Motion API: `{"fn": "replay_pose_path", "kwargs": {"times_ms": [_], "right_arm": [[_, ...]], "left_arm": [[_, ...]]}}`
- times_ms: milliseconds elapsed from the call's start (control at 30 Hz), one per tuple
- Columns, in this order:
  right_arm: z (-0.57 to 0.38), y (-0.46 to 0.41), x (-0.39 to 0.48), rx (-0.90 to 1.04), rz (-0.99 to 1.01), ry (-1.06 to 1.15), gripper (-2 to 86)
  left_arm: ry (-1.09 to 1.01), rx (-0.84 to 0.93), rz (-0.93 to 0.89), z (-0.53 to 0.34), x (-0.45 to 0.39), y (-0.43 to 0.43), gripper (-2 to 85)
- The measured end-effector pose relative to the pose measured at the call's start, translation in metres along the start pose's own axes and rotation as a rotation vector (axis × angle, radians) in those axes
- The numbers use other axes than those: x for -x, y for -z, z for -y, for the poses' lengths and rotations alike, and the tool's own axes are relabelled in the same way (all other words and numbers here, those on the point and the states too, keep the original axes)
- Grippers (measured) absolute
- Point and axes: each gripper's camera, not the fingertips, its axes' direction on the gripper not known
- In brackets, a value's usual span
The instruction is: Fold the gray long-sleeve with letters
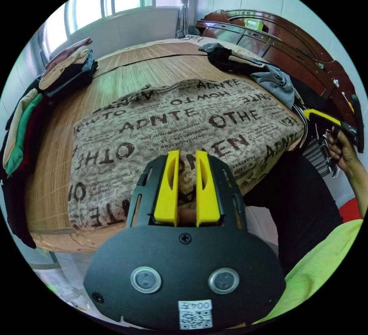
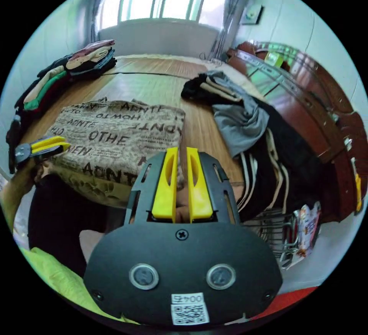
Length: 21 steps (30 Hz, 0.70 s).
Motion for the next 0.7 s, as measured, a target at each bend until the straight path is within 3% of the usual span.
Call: {"fn": "replay_pose_path", "kwargs": {"times_ms": [100, 233, 333, 400, 700], "right_arm": [[0.020, 0.005, 0.030, -0.051, -0.023, 0.052, 4.7], [0.039, -0.034, 0.053, 0.138, 0.136, 0.096, 5.5], [0.040, -0.071, 0.062, 0.294, 0.186, 0.115, 6.2], [0.042, -0.076, 0.068, 0.275, 0.182, 0.143, 6.2], [0.075, -0.098, 0.085, 0.385, 0.179, 0.228, 5.6]], "left_arm": [[0.028, -0.136, 0.078, -0.020, 0.024, 0.046, 8.8], [0.151, -0.182, 0.135, -0.084, 0.101, 0.076, 8.6], [0.315, -0.147, 0.061, -0.122, 0.163, 0.074, 7.8], [0.367, -0.157, 0.001, -0.137, 0.188, 0.070, 7.3], [0.264, -0.157, -0.104, -0.141, 0.232, 0.072, 8.6]]}}
